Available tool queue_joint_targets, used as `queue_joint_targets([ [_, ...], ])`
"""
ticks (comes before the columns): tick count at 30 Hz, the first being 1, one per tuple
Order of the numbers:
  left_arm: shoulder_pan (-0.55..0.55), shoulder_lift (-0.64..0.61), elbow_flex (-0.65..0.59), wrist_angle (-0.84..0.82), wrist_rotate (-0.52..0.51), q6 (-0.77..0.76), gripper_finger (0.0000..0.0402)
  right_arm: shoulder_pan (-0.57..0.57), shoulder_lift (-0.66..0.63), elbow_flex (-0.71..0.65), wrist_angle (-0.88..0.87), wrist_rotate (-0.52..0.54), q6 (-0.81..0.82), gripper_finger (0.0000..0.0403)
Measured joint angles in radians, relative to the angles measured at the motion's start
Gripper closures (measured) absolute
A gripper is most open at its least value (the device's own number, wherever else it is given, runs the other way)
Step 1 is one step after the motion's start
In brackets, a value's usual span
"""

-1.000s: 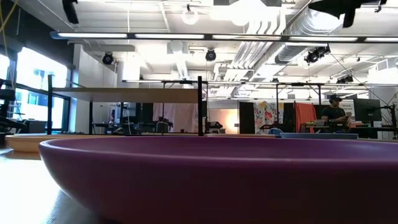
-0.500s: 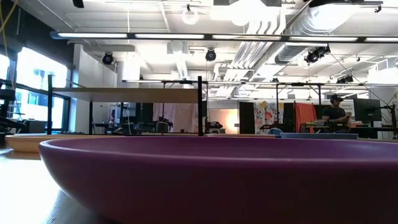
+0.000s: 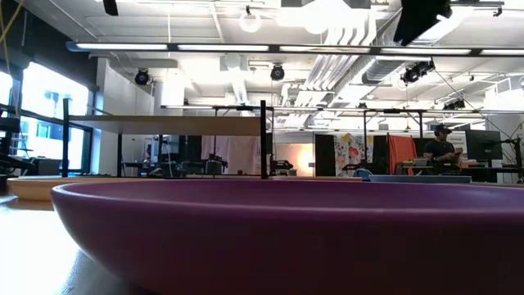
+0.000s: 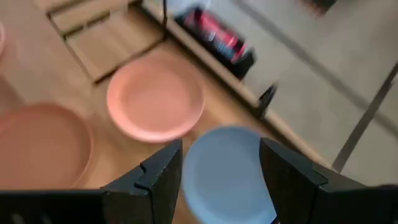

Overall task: Place and stack plates onto a shelf
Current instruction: Put the blue plate on the shelf

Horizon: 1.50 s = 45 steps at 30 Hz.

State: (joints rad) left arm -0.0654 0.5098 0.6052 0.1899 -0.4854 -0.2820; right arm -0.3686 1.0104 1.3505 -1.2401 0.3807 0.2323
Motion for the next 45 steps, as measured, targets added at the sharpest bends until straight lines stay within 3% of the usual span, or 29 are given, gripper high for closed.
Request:
queue_joint_targets([
  [5, 0.0, 0.021, 0.0, -0.014, 0.0, -0.03, 0.0323, -0.121, 0.063, -0.035, -0.046, -0.144, -0.016, 0.0208],
  [14, 0.0, 0.054, 0.0, -0.013, 0.0, -0.031, 0.0323, -0.235, 0.167, -0.187, -0.013, -0.194, -0.035, 0.0208],
  [31, 0.0, 0.066, 0.0, -0.014, 0.0, -0.049, 0.0323, -0.24, 0.292, -0.497, 0.234, -0.24, -0.058, 0.0208],
  [45, 0.0, 0.066, 0.0, -0.014, 0.0, -0.049, 0.0323, -0.189, 0.409, -0.543, 0.36, -0.285, -0.17, 0.0208],
])
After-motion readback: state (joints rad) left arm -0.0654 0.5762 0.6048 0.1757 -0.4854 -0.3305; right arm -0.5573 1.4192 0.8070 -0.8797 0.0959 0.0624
